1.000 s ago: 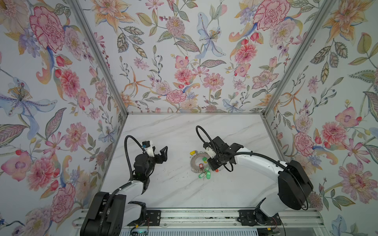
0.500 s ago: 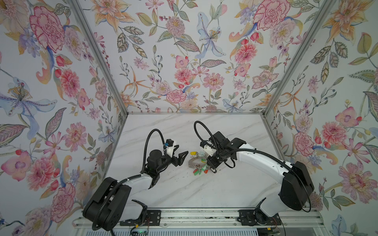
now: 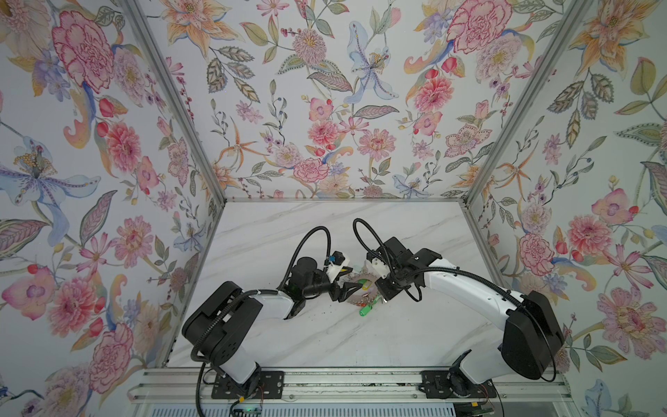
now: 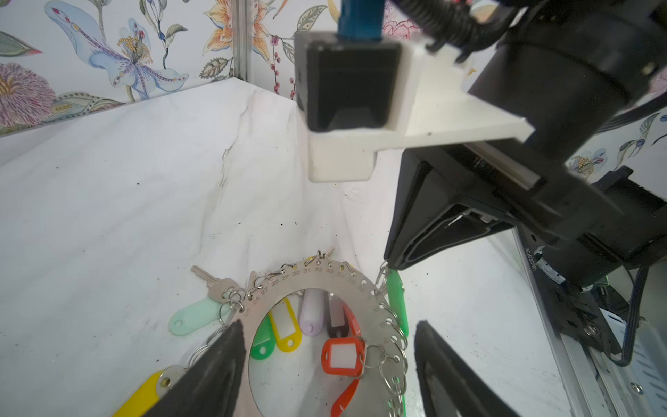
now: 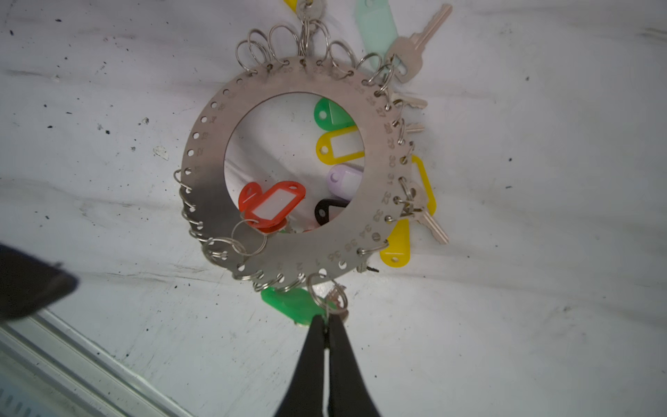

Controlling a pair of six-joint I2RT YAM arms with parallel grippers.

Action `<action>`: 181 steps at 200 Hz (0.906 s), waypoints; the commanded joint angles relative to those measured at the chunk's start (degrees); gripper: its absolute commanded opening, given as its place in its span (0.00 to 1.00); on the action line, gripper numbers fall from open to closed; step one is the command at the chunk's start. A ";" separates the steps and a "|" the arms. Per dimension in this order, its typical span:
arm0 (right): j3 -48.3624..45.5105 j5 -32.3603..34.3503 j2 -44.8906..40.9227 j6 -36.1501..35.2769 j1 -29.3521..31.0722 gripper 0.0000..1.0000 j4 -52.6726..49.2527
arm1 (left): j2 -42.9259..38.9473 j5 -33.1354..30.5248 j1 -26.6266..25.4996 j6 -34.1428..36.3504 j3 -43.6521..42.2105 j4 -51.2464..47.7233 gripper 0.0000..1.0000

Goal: Remove the keys from the keyring
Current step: 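Bring the left gripper toward the plate beside the right gripper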

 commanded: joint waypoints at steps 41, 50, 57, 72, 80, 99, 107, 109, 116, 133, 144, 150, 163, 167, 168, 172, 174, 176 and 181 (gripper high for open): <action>-5.03 -9.07 -8.76 2.59 -5.10 0.07 6.73 | 12.99 9.42 -2.15 -8.92 4.39 13.64 0.68; -5.35 -9.49 -9.05 2.97 -5.80 0.08 7.24 | 13.94 9.94 -2.86 -9.27 4.90 13.38 0.67; -5.25 -9.55 -8.84 3.12 -6.25 0.07 6.96 | 14.00 9.71 -3.60 -8.21 5.53 10.87 0.66; -5.66 -8.63 -8.22 3.41 -6.84 0.08 5.87 | 12.28 5.68 -4.52 -3.63 6.38 2.82 0.64; -6.54 -8.00 -7.63 4.01 -6.93 0.08 5.67 | 10.90 3.03 -4.64 -1.53 6.01 0.39 0.65; -9.54 -7.56 -5.74 5.29 -6.39 0.11 5.95 | 8.09 -2.43 -4.58 0.83 5.04 -2.46 0.66; -10.81 -6.51 -4.99 5.94 -5.79 0.13 6.29 | 7.48 -3.55 -4.58 1.50 4.98 -3.32 0.68; -11.08 -6.30 -4.81 6.07 -5.62 0.14 6.39 | 7.38 -3.73 -4.62 1.58 5.00 -3.47 0.68; -12.06 -5.60 -4.27 6.57 -4.95 0.15 6.78 | 7.03 -4.03 -4.58 1.77 4.99 -3.89 0.68; -13.88 -3.74 -3.76 7.44 -2.89 0.20 7.95 | 6.36 -5.49 -4.58 1.49 4.76 -4.39 0.69; -14.76 -2.05 -3.51 7.99 -0.63 0.22 8.75 | 5.67 -6.46 -4.55 1.54 4.55 -4.78 0.69; -15.16 -1.02 -3.18 8.16 0.02 0.24 9.20 | 5.25 -7.13 -4.58 1.46 4.38 -4.81 0.69; -14.96 1.25 -1.82 8.49 1.62 0.26 9.67 | 4.48 -8.09 -4.25 0.75 3.86 -4.37 0.71; -14.83 1.87 -1.38 8.61 2.12 0.26 9.83 | 4.28 -8.12 -4.06 0.40 3.64 -4.12 0.71; -14.76 2.02 -1.20 8.62 2.29 0.26 9.83 | 4.22 -8.12 -3.97 0.27 3.60 -4.04 0.71; -14.65 2.67 -0.65 8.70 2.67 0.27 9.92 | 4.08 -8.08 -3.88 -0.07 3.43 -3.79 0.71; -14.56 3.00 -0.39 8.76 3.02 0.27 10.00 | 4.00 -8.00 -3.68 -0.22 3.32 -3.61 0.71; -14.53 3.11 -0.23 8.78 3.14 0.27 10.04 | 3.99 -7.96 -3.54 -0.46 3.25 -3.43 0.71; -14.27 4.22 0.58 8.76 3.85 0.29 10.08 | 3.77 -7.74 -3.21 -0.90 3.01 -3.03 0.72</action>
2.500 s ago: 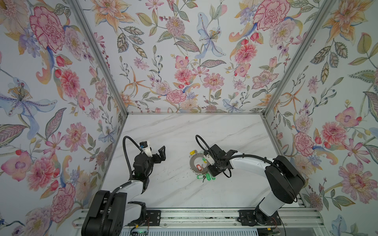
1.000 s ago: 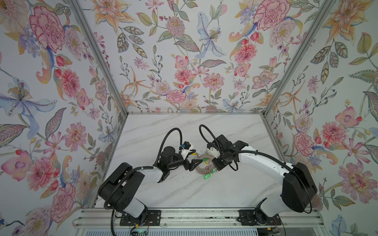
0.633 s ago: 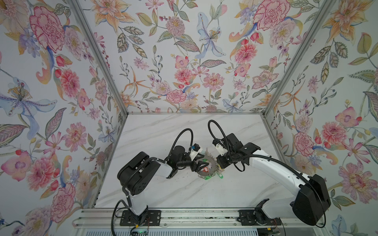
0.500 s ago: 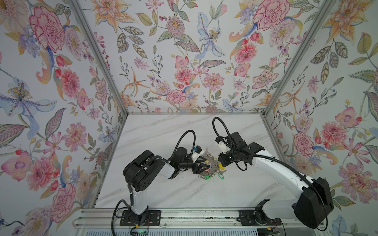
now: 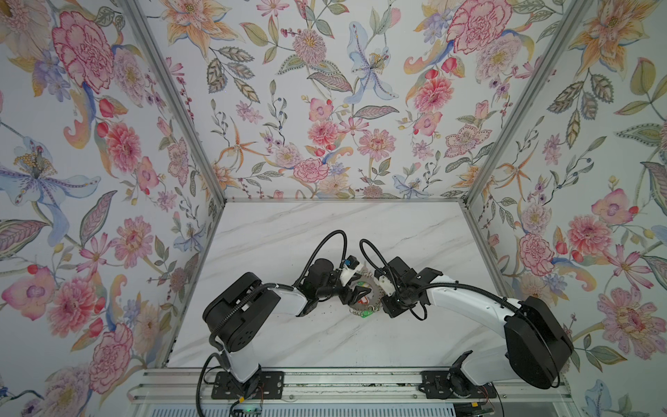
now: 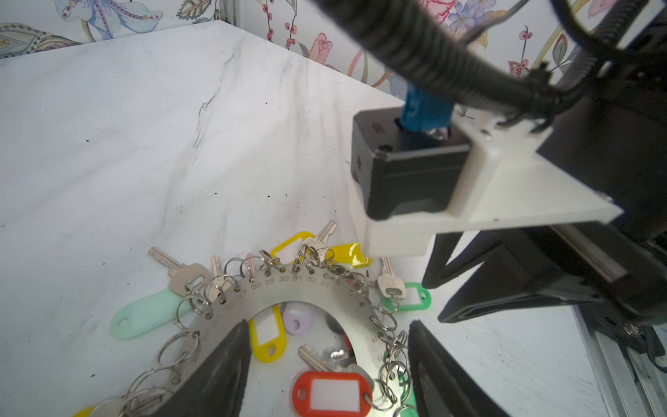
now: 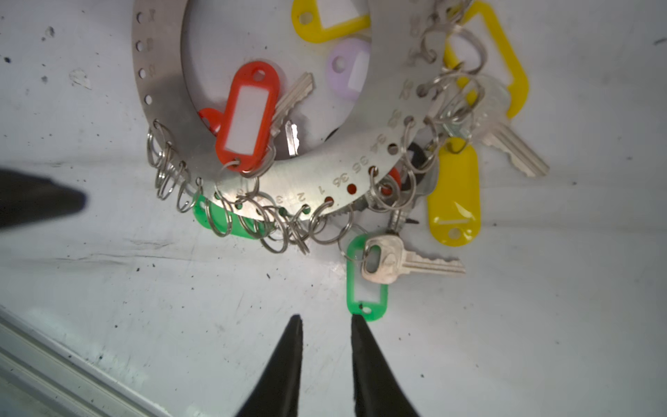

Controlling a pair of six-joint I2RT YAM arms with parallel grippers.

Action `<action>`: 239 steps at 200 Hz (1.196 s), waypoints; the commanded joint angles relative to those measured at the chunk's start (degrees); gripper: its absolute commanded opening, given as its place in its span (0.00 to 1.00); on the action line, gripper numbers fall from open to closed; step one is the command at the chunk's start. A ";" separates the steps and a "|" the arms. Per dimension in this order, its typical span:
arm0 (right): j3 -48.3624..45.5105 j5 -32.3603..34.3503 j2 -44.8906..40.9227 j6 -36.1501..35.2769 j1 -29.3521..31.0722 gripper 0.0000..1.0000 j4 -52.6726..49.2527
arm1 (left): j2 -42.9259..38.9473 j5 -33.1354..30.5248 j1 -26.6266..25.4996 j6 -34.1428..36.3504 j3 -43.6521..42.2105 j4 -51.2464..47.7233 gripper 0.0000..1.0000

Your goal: Remove the keys from the keyring

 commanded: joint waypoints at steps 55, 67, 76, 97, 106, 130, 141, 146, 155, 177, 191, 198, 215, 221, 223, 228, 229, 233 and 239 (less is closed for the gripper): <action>3.76 9.15 7.95 -1.01 2.68 0.32 1.11 | -5.22 0.52 6.22 -5.21 -5.22 5.63 0.74; 4.72 9.93 8.29 -1.75 2.75 0.32 0.22 | -5.05 1.39 7.01 -5.95 -5.49 6.19 0.74; 5.04 10.84 8.17 -2.09 2.79 0.32 -0.12 | -5.00 2.01 7.33 -6.36 -5.59 6.66 0.74; 5.76 11.03 8.65 -3.42 2.46 0.32 -0.22 | -5.26 2.12 7.48 -6.35 -5.74 6.77 0.74; 6.34 11.31 9.11 -3.70 2.55 0.32 -0.68 | -5.26 1.98 7.48 -6.30 -5.81 6.77 0.74; 6.76 10.76 10.16 -4.22 2.44 0.31 -0.94 | -5.35 2.07 7.50 -6.36 -5.83 6.75 0.74; 6.67 9.71 10.51 -4.32 2.50 0.30 -0.89 | -5.35 2.06 7.55 -6.32 -5.85 6.68 0.74; 6.61 9.28 10.69 -4.32 2.60 0.30 -0.95 | -5.35 2.06 7.52 -6.32 -5.87 6.73 0.74; 6.50 8.62 10.95 -4.32 2.71 0.28 -1.16 | -5.35 2.06 7.55 -6.30 -5.83 6.58 0.74; 6.23 8.50 11.25 -4.41 2.80 0.27 -1.64 | -5.36 2.20 7.66 -6.30 -5.81 6.51 0.74; 6.14 9.08 11.46 -4.40 2.73 0.27 -1.79 | -5.30 2.39 7.68 -6.30 -5.87 6.59 0.74; 6.14 9.26 11.67 -4.40 2.78 0.27 -1.82 | -5.26 2.72 7.68 -6.30 -5.81 6.83 0.73; 6.57 8.75 12.25 -4.49 2.82 0.26 -2.06 | -5.09 3.12 7.66 -6.56 -5.87 7.14 0.73; 6.73 8.74 12.46 -4.60 2.97 0.26 -1.95 | -5.15 3.12 7.68 -6.58 -5.83 7.21 0.73; 6.75 8.78 12.51 -4.58 2.97 0.26 -2.01 | -5.17 3.12 7.67 -6.63 -5.86 7.21 0.73; 6.91 8.89 12.79 -4.75 2.98 0.25 -1.98 | -5.17 3.12 7.71 -6.65 -5.90 7.17 0.73; 6.92 8.94 12.85 -4.75 2.98 0.25 -1.99 | -5.22 3.12 7.68 -6.65 -5.93 7.19 0.73; 7.10 9.19 13.07 -4.83 2.89 0.25 -2.02 | -5.18 3.12 7.66 -6.66 -5.93 7.28 0.73; 7.31 9.42 13.45 -4.92 2.86 0.25 -2.01 | -5.27 3.08 7.66 -6.65 -5.95 7.20 0.73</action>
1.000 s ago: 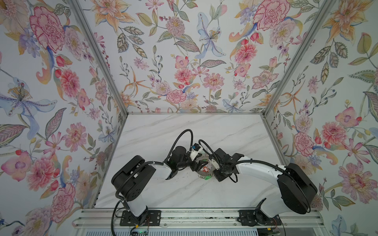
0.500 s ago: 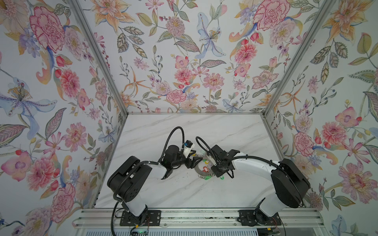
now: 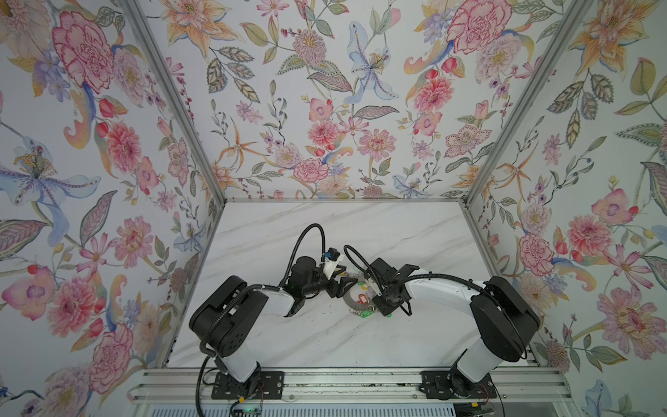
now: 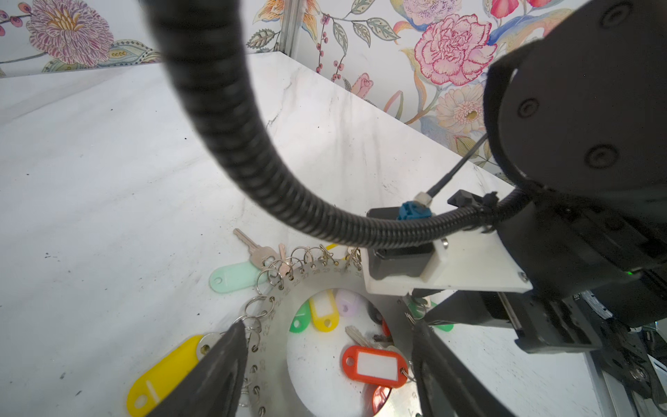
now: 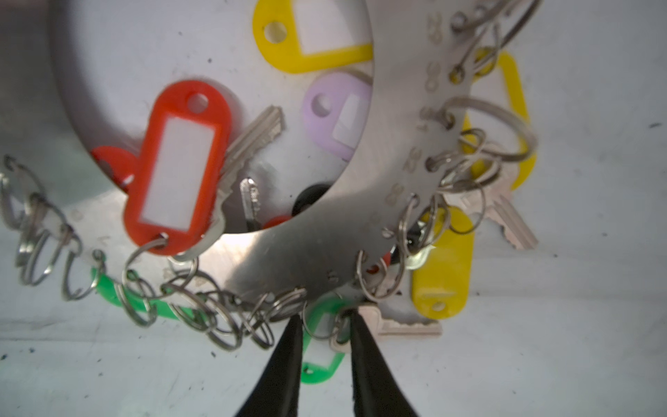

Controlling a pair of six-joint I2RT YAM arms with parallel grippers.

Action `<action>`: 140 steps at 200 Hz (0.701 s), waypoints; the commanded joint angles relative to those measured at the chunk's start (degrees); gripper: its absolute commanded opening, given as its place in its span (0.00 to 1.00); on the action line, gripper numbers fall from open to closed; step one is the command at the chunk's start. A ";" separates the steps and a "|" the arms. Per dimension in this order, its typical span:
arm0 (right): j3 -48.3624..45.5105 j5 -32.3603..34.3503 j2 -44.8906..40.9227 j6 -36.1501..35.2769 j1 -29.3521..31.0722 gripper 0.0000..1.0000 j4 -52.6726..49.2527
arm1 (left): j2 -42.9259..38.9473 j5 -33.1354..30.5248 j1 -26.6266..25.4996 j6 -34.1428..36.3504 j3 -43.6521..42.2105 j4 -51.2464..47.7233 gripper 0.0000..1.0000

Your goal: Remove the keys from the keyring

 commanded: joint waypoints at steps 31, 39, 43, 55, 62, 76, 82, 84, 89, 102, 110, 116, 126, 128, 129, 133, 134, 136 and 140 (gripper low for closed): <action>3.03 -0.18 3.04 -1.79 0.59 0.24 -1.66 | -1.39 1.37 0.33 -0.65 -0.76 1.83 0.73; 3.34 -0.28 3.13 -1.98 0.63 0.23 -1.63 | -1.29 1.37 0.33 -0.66 -0.70 1.83 0.73; 3.56 -0.40 3.28 -2.06 0.64 0.22 -1.65 | -1.28 1.37 0.34 -0.69 -0.63 1.83 0.74; 3.75 -0.61 3.56 -2.31 0.59 0.20 -1.66 | -1.28 1.41 0.34 -0.69 -0.60 1.70 0.73; 3.79 -0.54 3.77 -2.34 0.69 0.18 -1.66 | -1.28 1.37 0.34 -0.63 -0.60 1.57 0.73; 3.42 -0.66 3.80 -2.12 0.54 0.13 -1.67 | -1.36 1.30 0.28 -0.43 -0.52 1.19 0.74; 3.27 -0.71 3.66 -2.03 0.60 0.11 -1.66 | -1.41 1.28 0.33 -0.36 -0.48 1.17 0.73; 3.24 -0.69 3.55 -2.00 0.59 0.10 -1.66 | -1.38 1.28 0.36 -0.30 -0.49 1.17 0.73; 3.09 -0.60 3.34 -1.87 0.54 0.10 -1.73 | -1.38 1.28 0.32 -0.36 -0.52 1.09 0.73; 2.92 -0.24 2.43 -1.51 0.54 0.08 -2.19 | -1.37 1.28 0.34 -0.36 -0.52 1.08 0.73; 2.87 0.07 1.77 -1.37 0.59 0.06 -2.60 | -1.29 1.27 0.36 -0.25 -0.49 1.10 0.73; 3.03 0.41 1.34 -1.30 0.59 0.06 -3.07 | -1.31 1.19 0.45 -0.28 -0.51 1.13 0.73; 3.56 1.43 0.33 -1.20 0.56 0.05 -4.17 | -1.33 1.11 0.30 -0.16 -0.38 0.99 0.73; 3.68 1.54 0.17 -1.19 0.54 0.05 -4.39 | -1.34 1.04 0.31 -0.08 -0.39 0.91 0.73; 3.72 1.65 0.06 -1.24 0.58 0.05 -4.56 | -1.35 1.03 0.32 -0.05 -0.41 0.91 0.73; 3.94 2.01 -0.26 -1.28 0.53 0.05 -5.13 | -1.37 0.98 0.34 -0.03 -0.43 0.82 0.73; 4.02 2.06 -0.32 -1.33 0.53 0.05 -5.28 | -1.37 0.95 0.34 -0.02 -0.43 0.82 0.73; 4.19 2.38 -0.59 -1.40 0.53 0.05 -5.59 | -1.37 0.94 0.32 -0.02 -0.43 0.78 0.73; 4.52 2.75 -0.99 -1.52 0.65 0.05 -6.24 | -1.37 0.93 0.35 0.06 -0.50 0.77 0.73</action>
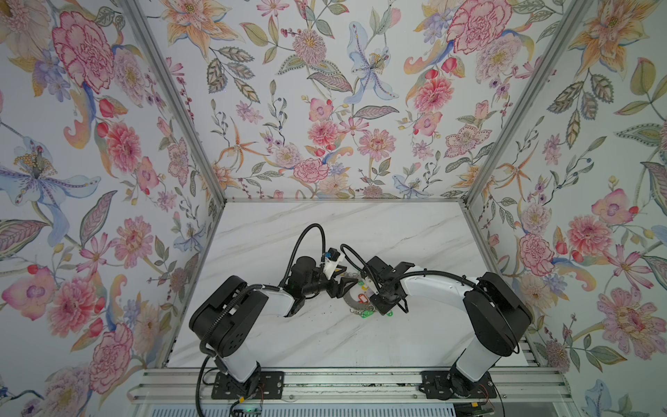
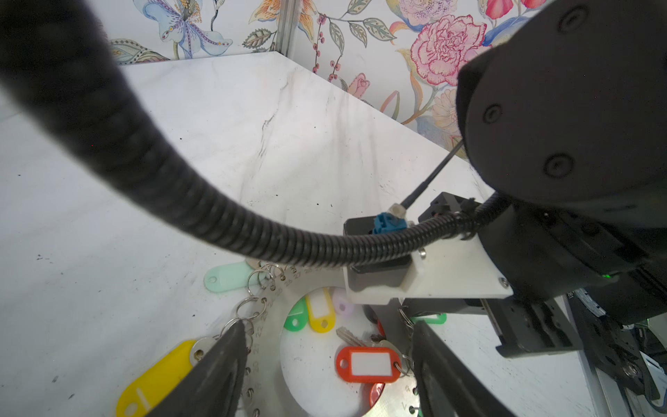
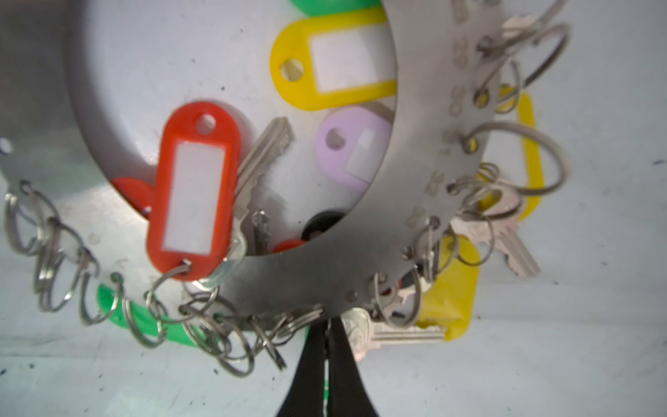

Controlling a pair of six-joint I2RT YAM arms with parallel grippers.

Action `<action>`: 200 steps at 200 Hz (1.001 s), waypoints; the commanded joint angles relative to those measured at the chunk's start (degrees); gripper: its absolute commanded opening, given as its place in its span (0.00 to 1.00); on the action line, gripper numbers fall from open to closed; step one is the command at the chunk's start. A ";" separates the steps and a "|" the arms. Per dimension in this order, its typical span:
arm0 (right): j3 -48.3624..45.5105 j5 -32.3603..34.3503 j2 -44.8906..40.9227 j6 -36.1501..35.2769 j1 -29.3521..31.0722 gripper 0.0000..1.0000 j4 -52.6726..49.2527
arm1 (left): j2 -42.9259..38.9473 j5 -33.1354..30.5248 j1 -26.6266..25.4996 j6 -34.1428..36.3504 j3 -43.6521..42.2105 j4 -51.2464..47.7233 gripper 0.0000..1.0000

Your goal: Remove the keys from the keyring

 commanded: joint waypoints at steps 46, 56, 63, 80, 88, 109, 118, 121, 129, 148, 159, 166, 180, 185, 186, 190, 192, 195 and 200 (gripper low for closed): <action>5.15 6.78 -8.74 -2.66 0.44 0.03 -8.41 | -2.15 0.23 -0.12 0.84 -0.76 0.10 0.71; 5.83 6.85 -9.68 -3.29 0.34 0.03 -8.64 | -2.16 0.14 -0.46 1.07 -0.73 0.10 0.71; 6.29 6.68 -10.11 -3.68 0.09 0.03 -8.71 | -2.07 0.14 -0.66 1.32 -0.69 0.15 0.70; 7.38 5.77 -10.69 -4.36 -0.24 0.03 -8.84 | -1.93 0.23 -2.25 2.57 -0.07 -0.49 0.70; 7.93 4.93 -10.95 -4.48 -0.33 0.03 -8.82 | -1.81 0.03 -3.33 3.84 0.56 -1.63 0.70; 9.02 2.19 -11.51 -4.84 -0.83 0.03 -8.71 | -1.81 -0.96 -6.01 6.63 1.60 -3.41 0.70; 9.26 2.23 -11.51 -5.04 -0.99 0.04 -8.76 | -1.75 -1.78 -6.75 7.43 1.77 -3.34 0.70; 9.38 2.36 -11.54 -5.07 -1.03 0.04 -8.70 | -1.65 -2.10 -6.81 7.61 1.84 -3.40 0.70; 9.51 2.72 -11.68 -5.17 -1.18 0.04 -8.70 | -1.17 -2.85 -7.11 8.01 2.37 -3.42 0.70; 9.51 1.74 -12.11 -5.27 -1.95 0.04 -8.71 | 1.06 -3.20 -7.17 7.70 4.05 -2.10 0.71; 9.59 1.71 -12.14 -5.31 -2.05 0.04 -8.74 | 2.45 -2.82 -7.22 7.20 5.28 -1.16 0.71; 9.57 1.75 -12.15 -5.33 -2.13 0.04 -8.70 | 3.39 -2.39 -7.34 6.78 5.99 -0.20 0.71; 9.60 1.61 -12.20 -5.39 -2.29 0.04 -8.71 | 4.88 -1.11 -7.52 6.67 6.93 1.83 0.71; 9.58 1.41 -12.21 -5.36 -2.33 0.04 -8.66 | 5.54 -0.61 -7.65 6.93 7.19 2.58 0.71; 9.60 1.39 -12.17 -5.40 -2.38 0.04 -8.63 | 5.74 -0.45 -7.66 6.96 7.29 2.79 0.71; 9.59 1.28 -12.20 -5.41 -2.43 0.04 -8.62 | 6.30 0.38 -7.66 7.37 7.45 3.57 0.72; 9.50 1.25 -12.17 -5.43 -2.48 0.04 -8.54 | 6.59 0.95 -7.68 7.76 7.47 4.13 0.73; 9.49 1.12 -12.19 -5.44 -2.56 0.04 -8.38 | 7.07 1.88 -7.67 8.40 7.38 5.35 0.73; 9.36 1.05 -12.28 -5.44 -2.64 0.04 -8.07 | 7.75 3.00 -7.71 9.40 6.83 7.95 0.73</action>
